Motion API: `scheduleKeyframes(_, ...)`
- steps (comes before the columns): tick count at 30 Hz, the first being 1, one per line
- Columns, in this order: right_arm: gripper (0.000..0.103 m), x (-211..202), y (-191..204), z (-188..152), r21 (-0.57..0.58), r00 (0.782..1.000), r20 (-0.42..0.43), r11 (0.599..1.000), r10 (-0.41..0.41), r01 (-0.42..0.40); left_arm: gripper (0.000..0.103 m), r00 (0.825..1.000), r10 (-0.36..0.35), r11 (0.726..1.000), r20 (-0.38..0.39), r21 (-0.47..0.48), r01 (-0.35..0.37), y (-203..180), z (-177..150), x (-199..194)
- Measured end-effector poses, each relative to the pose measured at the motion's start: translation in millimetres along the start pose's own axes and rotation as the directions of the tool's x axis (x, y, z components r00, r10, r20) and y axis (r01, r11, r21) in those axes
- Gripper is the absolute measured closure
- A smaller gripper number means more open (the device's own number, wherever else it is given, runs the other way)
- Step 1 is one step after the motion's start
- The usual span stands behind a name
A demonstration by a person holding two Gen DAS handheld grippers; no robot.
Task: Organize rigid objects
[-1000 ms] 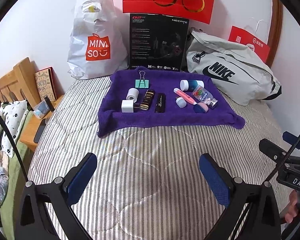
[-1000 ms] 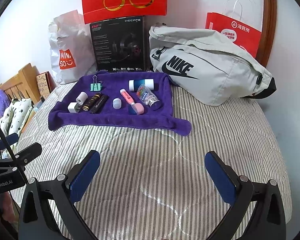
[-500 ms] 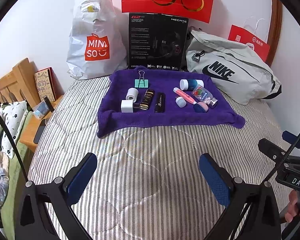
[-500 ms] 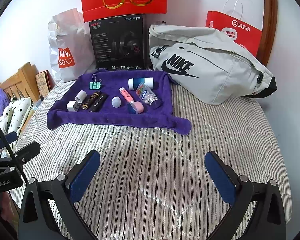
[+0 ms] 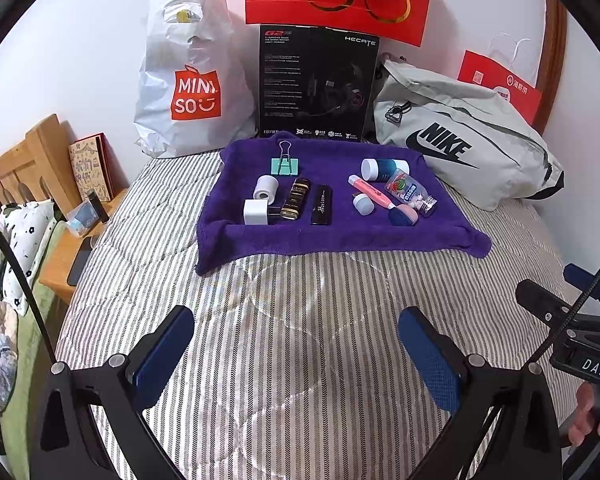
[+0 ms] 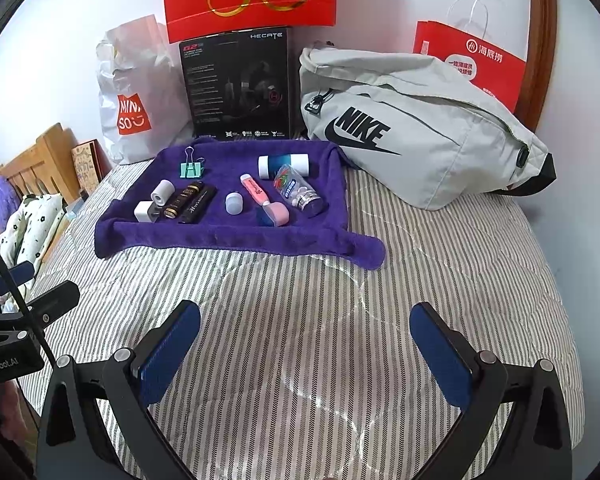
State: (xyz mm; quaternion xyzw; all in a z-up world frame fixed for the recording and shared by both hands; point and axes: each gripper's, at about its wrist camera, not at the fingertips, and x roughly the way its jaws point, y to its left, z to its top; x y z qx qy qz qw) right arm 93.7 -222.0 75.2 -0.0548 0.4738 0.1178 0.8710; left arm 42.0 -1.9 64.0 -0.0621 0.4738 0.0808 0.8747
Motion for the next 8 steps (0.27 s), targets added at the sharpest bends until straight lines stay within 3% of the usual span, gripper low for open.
scheduleKeyframes(8, 0.000, 0.2, -0.6, -0.2, -0.002, 1.000, 0.000, 1.000, 0.002, -0.002, 0.000, 1.000, -0.002, 1.000, 0.003, -0.005, 0.002, 0.4, -0.2, 0.7)
